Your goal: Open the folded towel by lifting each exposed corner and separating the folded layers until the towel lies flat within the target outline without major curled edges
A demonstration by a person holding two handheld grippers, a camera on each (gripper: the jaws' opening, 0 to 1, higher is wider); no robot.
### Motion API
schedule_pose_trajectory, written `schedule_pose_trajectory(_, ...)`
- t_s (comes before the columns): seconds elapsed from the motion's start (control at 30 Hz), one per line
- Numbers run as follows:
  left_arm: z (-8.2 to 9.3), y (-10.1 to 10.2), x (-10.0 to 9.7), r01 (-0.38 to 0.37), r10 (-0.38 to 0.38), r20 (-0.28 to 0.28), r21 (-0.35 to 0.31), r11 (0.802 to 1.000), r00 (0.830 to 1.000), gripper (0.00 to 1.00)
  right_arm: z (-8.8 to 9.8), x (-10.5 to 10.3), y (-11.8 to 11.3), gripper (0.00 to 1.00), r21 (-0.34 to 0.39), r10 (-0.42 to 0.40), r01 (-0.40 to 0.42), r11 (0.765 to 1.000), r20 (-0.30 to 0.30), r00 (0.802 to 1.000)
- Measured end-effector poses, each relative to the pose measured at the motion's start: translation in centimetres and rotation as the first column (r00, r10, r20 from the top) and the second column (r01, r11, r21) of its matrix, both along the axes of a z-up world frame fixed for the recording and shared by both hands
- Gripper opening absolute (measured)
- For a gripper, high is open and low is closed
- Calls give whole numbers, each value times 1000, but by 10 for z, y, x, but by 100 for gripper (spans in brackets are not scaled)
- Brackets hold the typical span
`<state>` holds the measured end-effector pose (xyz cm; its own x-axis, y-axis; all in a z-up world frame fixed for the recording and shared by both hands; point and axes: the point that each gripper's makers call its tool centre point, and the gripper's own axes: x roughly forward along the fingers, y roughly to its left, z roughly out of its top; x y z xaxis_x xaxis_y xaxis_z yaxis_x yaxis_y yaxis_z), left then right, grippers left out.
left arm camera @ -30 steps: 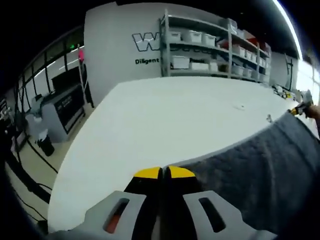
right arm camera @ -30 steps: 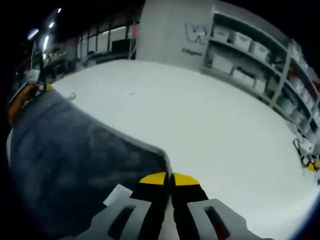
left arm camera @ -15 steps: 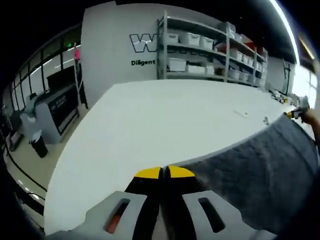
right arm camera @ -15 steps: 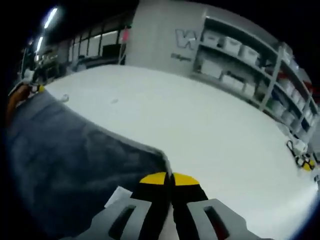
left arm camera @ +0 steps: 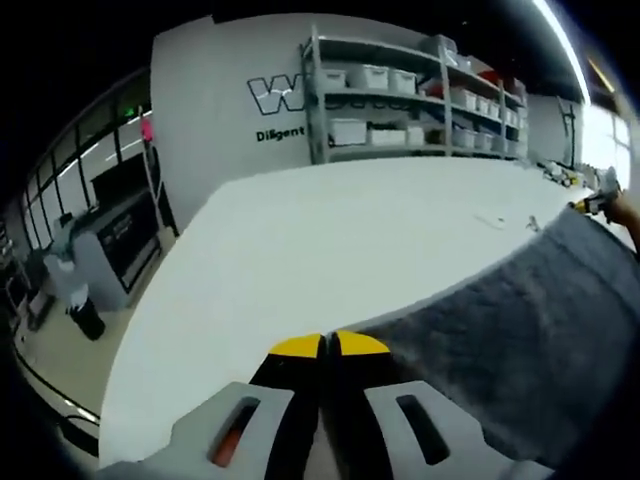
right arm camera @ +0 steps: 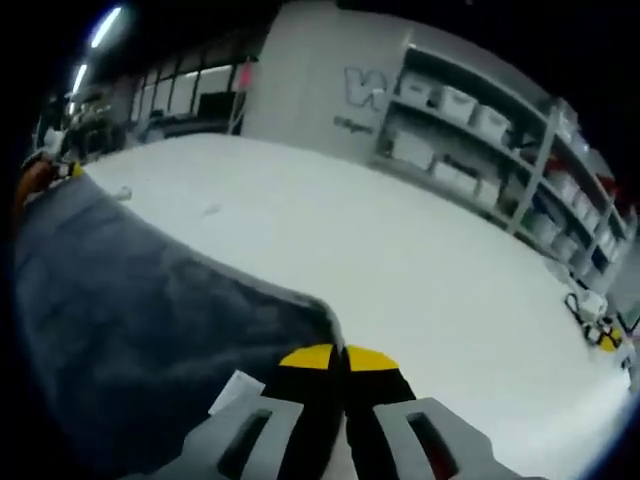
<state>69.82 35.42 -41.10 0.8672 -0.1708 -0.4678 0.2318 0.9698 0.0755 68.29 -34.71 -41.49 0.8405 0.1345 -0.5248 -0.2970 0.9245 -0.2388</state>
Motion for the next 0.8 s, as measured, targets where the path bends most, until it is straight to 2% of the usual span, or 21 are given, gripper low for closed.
schedule_pose_trajectory(0.13,0,1,3,2,-2,4,-34,999,1000,3,0,0,2,0,14,-6,6,1000,6,1000)
schedule_pose_trajectory(0.33,1,1,4,2,-2,8,-6,1000,1000,3,0,-5,5,0,12,-10,10,1000,14,1000)
schedule_pose_trajectory(0.5,1,0,2,4,-4,6,-23,1000,1000,3,-1,-7,8,0,14,-19,19,1000,25,1000)
schedule_pose_trajectory(0.6,1,-2,4,15,-16,19,28,999,1000,3,-1,-8,10,0,7,-23,23,1000,32,999)
schedule_pose_trajectory(0.67,1,-3,6,11,-12,20,28,1000,1000,3,-1,-10,10,0,2,-22,22,1000,38,999)
schedule_pose_trajectory(0.7,2,-3,7,11,-12,23,26,1000,1000,3,-1,-10,10,0,3,-22,22,1000,40,999)
schedule_pose_trajectory(0.8,2,-4,7,12,-11,36,-34,999,999,5,-1,-10,11,0,43,-48,46,998,55,997)
